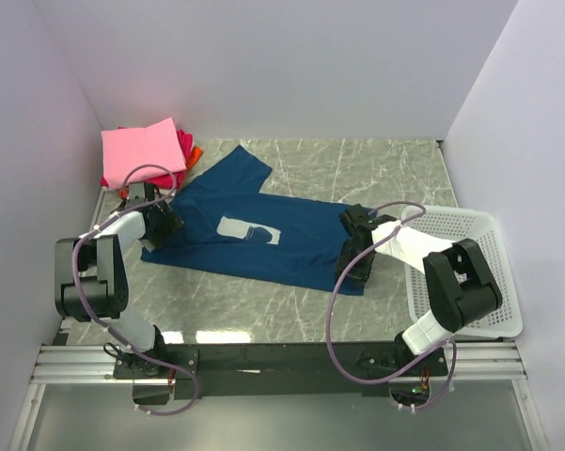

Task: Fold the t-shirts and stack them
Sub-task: Fold the tshirt

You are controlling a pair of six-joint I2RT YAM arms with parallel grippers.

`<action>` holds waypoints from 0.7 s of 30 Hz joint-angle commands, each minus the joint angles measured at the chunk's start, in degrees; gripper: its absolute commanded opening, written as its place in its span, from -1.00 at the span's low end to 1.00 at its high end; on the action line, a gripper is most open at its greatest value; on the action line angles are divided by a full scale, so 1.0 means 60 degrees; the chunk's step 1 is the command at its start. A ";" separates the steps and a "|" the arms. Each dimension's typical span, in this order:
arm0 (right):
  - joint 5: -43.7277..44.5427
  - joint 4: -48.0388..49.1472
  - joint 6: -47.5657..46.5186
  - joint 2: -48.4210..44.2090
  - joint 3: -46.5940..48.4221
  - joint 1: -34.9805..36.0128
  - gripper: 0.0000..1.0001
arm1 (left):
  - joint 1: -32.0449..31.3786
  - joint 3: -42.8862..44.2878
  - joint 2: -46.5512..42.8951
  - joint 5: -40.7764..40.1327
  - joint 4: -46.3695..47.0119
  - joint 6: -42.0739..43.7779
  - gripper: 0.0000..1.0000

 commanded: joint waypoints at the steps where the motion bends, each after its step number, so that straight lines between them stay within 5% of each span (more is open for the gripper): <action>1: 0.0220 -0.0835 0.0477 -0.0480 0.0014 0.0147 0.02 | 0.0061 -0.0197 -0.0545 -0.0117 -0.0673 0.0391 0.53; 10: 0.1774 -0.1569 -0.0079 -0.0543 0.1802 -0.0116 0.08 | 0.0208 0.0081 -0.0370 0.0014 -0.0717 0.0361 0.54; 21: 0.2009 -0.0573 -0.0812 0.0366 0.1876 -0.0907 -0.03 | 0.0588 -0.0095 -0.0663 0.0103 -0.0673 0.0405 0.53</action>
